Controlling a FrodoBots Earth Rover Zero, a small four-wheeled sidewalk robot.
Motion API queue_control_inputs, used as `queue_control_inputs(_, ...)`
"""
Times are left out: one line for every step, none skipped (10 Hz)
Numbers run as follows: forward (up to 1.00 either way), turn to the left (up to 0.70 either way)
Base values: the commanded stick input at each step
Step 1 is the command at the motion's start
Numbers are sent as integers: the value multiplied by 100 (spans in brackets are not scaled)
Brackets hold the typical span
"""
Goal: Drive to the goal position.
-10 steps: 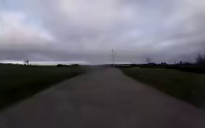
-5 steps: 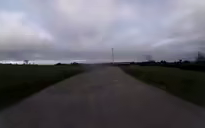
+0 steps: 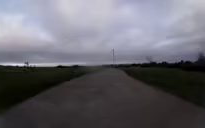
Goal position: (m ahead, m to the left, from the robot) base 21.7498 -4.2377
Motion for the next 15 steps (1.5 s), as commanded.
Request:
queue_control_inputs(85, 0)
queue_control_inputs(85, -14)
queue_control_inputs(85, -20)
queue_control_inputs(85, 0)
queue_control_inputs(85, 0)
queue_control_inputs(85, -31)
queue_control_inputs(85, -17)
queue_control_inputs(85, -2)
queue_control_inputs(85, 0)
queue_control_inputs(85, 0)
queue_control_inputs(85, 0)
queue_control_inputs(85, 0)
queue_control_inputs(85, -17)
queue_control_inputs(85, -25)
queue_control_inputs(85, -4)
